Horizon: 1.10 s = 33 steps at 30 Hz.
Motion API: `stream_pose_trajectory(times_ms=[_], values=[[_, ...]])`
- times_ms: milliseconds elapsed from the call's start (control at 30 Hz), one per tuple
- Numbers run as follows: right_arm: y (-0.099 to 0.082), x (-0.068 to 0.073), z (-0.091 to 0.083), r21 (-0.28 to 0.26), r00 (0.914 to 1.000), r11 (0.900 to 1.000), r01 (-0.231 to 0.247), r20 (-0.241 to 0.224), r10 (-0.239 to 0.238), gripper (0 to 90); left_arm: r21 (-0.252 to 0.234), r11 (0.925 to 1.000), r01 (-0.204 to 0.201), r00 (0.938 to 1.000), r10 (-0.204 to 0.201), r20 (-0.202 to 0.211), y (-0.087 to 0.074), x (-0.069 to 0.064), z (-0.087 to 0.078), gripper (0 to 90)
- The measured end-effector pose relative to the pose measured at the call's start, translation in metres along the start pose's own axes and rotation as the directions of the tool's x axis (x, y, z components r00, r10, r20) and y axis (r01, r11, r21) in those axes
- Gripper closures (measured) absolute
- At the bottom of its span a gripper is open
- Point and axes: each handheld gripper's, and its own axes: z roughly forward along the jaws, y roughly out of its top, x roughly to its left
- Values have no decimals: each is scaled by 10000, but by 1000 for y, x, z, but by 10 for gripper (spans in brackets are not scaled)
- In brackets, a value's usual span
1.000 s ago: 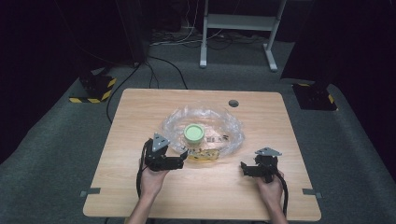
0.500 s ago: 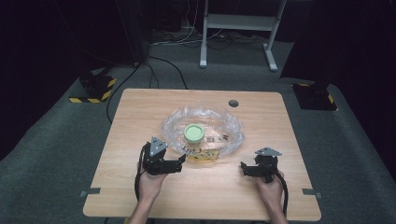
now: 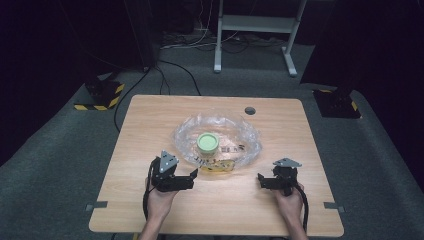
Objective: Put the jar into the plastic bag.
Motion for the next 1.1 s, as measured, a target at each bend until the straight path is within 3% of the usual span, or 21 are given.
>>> stream_pose_trajectory(times_ms=[1100], values=[[0, 0, 0, 2, 10000, 10000, 2, 4, -2, 46, 286, 9996, -22, 9990, 35, -452, -20, 13, 3, 79]])
